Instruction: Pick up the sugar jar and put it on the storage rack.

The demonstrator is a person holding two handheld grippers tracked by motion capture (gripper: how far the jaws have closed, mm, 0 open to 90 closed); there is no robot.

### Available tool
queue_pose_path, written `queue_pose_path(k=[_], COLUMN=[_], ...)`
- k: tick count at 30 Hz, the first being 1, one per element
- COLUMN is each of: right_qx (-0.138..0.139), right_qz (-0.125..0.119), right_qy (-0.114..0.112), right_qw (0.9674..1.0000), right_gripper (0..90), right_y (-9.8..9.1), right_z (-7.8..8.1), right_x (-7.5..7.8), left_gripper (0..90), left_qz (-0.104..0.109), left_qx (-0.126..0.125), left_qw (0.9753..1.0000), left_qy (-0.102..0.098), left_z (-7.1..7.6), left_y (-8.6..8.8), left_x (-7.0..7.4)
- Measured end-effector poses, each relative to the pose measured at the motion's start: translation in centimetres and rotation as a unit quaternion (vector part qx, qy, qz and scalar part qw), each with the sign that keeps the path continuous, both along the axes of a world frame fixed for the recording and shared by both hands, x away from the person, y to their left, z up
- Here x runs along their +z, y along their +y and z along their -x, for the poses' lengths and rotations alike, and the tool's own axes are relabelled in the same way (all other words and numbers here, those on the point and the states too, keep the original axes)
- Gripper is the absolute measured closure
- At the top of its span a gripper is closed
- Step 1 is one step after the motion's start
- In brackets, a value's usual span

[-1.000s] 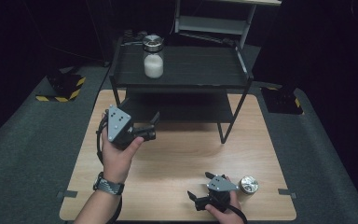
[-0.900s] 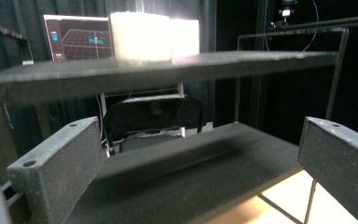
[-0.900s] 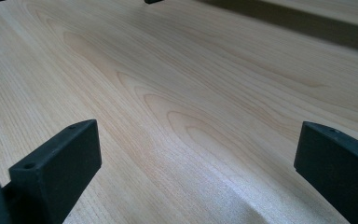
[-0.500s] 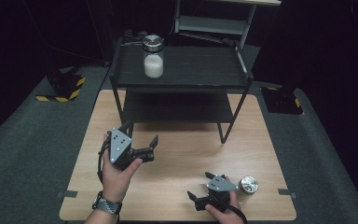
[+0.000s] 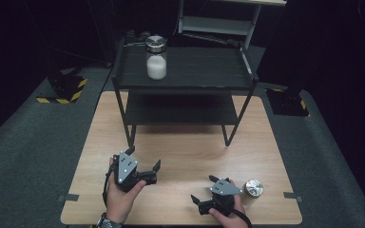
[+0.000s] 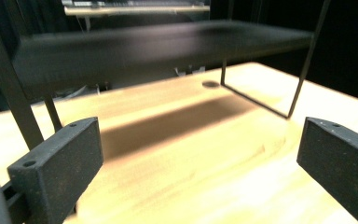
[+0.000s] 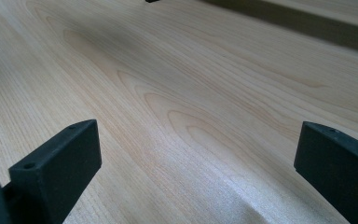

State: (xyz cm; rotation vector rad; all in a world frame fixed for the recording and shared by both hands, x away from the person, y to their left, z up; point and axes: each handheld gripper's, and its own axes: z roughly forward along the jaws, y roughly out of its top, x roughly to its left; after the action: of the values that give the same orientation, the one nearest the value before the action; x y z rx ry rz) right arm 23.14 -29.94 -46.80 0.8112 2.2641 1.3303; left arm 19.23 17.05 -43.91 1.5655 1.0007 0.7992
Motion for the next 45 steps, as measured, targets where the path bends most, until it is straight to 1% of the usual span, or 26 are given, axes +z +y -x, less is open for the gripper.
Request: queue_pose_path(k=[5, 8, 10, 13, 15, 18, 22, 23, 24, 25, 27, 30, 31, 32, 33, 36, 37, 40, 42, 45], right_qx=[0.000, 0.000, 0.000, 0.000, 0.001, 0.002, 0.001, 0.000, 0.000, 0.000, -0.001, -0.002, -0.002, -0.002, -0.002, -0.010, -0.012, -0.007, -0.006, -0.007], right_qz=[0.000, 0.001, 0.001, 0.001, 0.002, 0.001, 0.000, 0.001, 0.003, 0.004, 0.007, 0.011, 0.012, 0.013, 0.013, 0.007, 0.005, 0.008, 0.010, 0.012], right_qy=[0.001, 0.000, -0.001, 0.000, -0.001, 0.000, 0.002, 0.002, 0.002, 0.002, 0.001, 0.000, 0.000, 0.000, 0.000, 0.003, 0.005, 0.002, -0.004, -0.011], right_qw=[1.0000, 1.0000, 1.0000, 1.0000, 1.0000, 1.0000, 1.0000, 1.0000, 1.0000, 1.0000, 1.0000, 0.9999, 0.9999, 0.9999, 0.9999, 0.9999, 0.9999, 0.9999, 0.9999, 0.9998], right_gripper=[0.8, 0.8, 0.7, 0.8, 0.7, 0.8, 0.8, 0.8, 0.8, 0.8, 0.8, 0.8, 0.8, 0.8, 0.8, 0.7, 0.7, 0.8, 0.9, 0.8], right_y=[0.0, 0.0, 0.0, 0.0, 0.0, 0.0, 0.0, 0.0, 0.1, 0.1, 0.2, 0.4, 0.4, 0.5, 0.5, 0.4, 0.4, 0.4, 0.4, 0.5], right_z=[0.0, 0.0, 0.0, 0.0, 0.0, 0.0, -0.1, 0.0, 0.0, 0.0, 0.0, 0.0, 0.1, 0.1, 0.0, 0.0, 0.0, 0.0, 0.2, 0.5], right_x=[0.0, 0.0, 0.0, 0.0, 0.0, 0.0, 0.0, 0.0, 0.1, 0.1, 0.1, 0.2, 0.2, 0.2, 0.2, 0.2, 0.2, 0.2, 0.1, 0.0], left_gripper=[0.6, 0.6, 0.6, 0.6, 0.6, 0.7, 0.7, 0.7, 1.0, 1.5, 1.0, 0.9, 0.9, 1.0, 1.1, 1.0, 1.0, 1.0, 1.0, 1.0], left_qz=[-0.001, -0.013, -0.016, -0.026, -0.042, -0.060, -0.071, -0.076, -0.076, -0.080, -0.082, -0.102, -0.119, -0.131, -0.140, -0.141, -0.141, -0.140, -0.142, -0.146], left_qx=[0.002, -0.006, -0.009, -0.005, -0.009, -0.008, -0.017, -0.021, -0.018, -0.015, -0.019, -0.019, -0.018, -0.015, -0.014, -0.035, -0.036, -0.041, -0.045, -0.043], left_qw=[0.9996, 0.9989, 0.9985, 0.9976, 0.9964, 0.9953, 0.9939, 0.9930, 0.9924, 0.9927, 0.9930, 0.9912, 0.9893, 0.9879, 0.9872, 0.9873, 0.9872, 0.9869, 0.9863, 0.9858], left_qy=[0.029, 0.044, 0.052, 0.064, 0.073, 0.076, 0.083, 0.088, 0.095, 0.089, 0.083, 0.083, 0.082, 0.081, 0.076, 0.064, 0.065, 0.070, 0.071, 0.071], left_z=[0.4, 0.6, 0.7, 0.9, 0.9, 1.0, 1.0, 1.0, 0.9, 1.1, 1.2, 1.3, 1.4, 1.5, 1.7, 1.8, 1.7, 1.5, 1.3, 1.3], left_y=[0.0, 0.1, 0.1, -0.2, -0.2, -0.5, -0.6, -0.6, -0.8, -0.9, -0.8, -1.3, -1.7, -2.0, -2.1, -1.6, -1.6, -1.5, -1.4, -1.7], left_x=[-1.5, -2.4, -2.8, -3.3, -3.4, -3.6, -4.2, -4.4, -4.2, -4.3, -4.4, -4.2, -4.1, -4.0, -4.1, -4.3, -4.3, -4.2, -4.1, -4.1])
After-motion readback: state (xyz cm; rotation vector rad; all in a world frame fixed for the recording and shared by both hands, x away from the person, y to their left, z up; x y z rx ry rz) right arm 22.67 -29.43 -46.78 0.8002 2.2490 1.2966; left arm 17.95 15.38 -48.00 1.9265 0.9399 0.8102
